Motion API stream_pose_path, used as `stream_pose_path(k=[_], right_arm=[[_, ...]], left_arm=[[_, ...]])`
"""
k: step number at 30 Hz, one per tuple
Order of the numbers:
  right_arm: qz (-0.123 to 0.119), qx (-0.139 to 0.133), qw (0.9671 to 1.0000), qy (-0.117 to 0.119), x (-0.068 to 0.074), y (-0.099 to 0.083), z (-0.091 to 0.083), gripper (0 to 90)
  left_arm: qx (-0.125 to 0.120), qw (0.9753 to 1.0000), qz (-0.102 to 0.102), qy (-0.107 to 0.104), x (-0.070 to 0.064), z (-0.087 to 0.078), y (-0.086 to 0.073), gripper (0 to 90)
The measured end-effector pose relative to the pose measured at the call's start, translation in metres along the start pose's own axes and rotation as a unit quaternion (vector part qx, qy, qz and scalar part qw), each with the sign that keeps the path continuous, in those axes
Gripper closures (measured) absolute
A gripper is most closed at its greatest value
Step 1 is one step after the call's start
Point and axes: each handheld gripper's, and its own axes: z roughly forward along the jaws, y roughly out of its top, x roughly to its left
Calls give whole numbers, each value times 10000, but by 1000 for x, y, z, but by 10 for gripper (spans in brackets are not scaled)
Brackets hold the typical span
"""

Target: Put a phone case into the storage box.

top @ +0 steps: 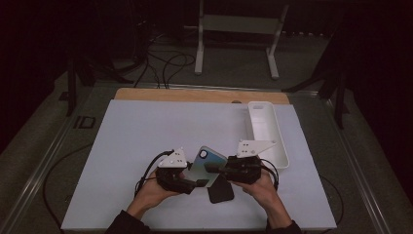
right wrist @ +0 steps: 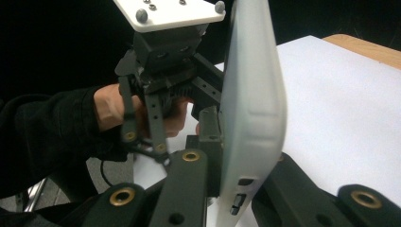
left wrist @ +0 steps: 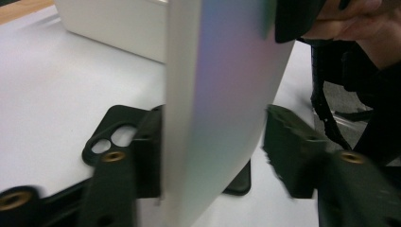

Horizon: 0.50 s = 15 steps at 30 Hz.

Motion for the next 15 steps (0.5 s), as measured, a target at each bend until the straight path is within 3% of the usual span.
stream_pose_path(k=[6, 12, 15], right_arm=[[-2, -44, 10000, 12, -3, 0, -5, 811], [-33, -100, 9997, -239, -2, 1, -6, 576], [45, -120, 9991, -396, -2, 1, -3, 483]], left_arm=[[66, 9997, 139, -200, -3, 2, 0, 633], [108, 9995, 146, -267, -6, 7, 0, 802], [126, 9997, 155, -131, -6, 8, 0, 807]])
